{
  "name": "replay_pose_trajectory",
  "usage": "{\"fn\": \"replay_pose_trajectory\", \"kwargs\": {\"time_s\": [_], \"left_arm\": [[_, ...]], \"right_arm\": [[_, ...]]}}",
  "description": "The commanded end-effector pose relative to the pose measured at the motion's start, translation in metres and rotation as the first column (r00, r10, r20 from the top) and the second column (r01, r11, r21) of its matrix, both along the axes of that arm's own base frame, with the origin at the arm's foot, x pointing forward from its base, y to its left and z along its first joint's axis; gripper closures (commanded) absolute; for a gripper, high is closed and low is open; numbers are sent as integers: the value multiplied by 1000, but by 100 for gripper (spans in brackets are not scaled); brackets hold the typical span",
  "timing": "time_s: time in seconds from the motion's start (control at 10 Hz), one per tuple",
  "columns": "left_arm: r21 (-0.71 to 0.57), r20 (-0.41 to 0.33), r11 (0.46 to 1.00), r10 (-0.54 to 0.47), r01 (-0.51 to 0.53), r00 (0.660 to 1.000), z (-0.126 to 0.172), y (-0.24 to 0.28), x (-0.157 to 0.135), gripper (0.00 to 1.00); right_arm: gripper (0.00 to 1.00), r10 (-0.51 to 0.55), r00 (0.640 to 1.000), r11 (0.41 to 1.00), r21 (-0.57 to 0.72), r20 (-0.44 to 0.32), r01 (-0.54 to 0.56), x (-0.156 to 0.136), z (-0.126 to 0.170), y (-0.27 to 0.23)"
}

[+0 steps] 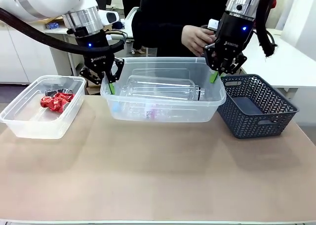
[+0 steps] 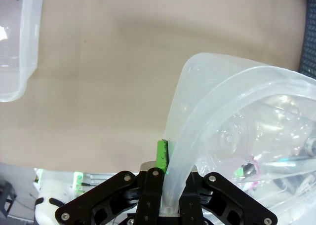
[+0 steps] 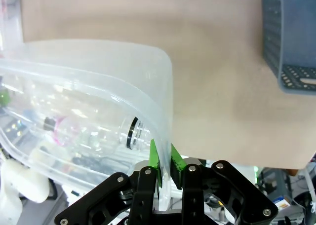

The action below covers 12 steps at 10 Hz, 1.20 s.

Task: Sort the waste into each basket.
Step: Offer the picked Organizing box to the human.

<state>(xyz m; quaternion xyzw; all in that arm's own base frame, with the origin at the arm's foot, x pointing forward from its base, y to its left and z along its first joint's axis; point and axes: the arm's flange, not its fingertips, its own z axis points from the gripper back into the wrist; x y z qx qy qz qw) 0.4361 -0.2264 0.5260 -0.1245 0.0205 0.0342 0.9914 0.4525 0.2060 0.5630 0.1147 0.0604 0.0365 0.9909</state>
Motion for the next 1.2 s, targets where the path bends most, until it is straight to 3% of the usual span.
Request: {"fn": "replay_pose_trajectory", "kwargs": {"time_s": [0.0,1.1], "left_arm": [[-7,20,999,33,-33,999,1,7,1,96],[-7,20,999,33,-33,999,1,7,1,96]], "right_arm": [[93,25,1000,1000,10,4,-25,-1,4,0],[93,25,1000,1000,10,4,-25,-1,4,0]]}}
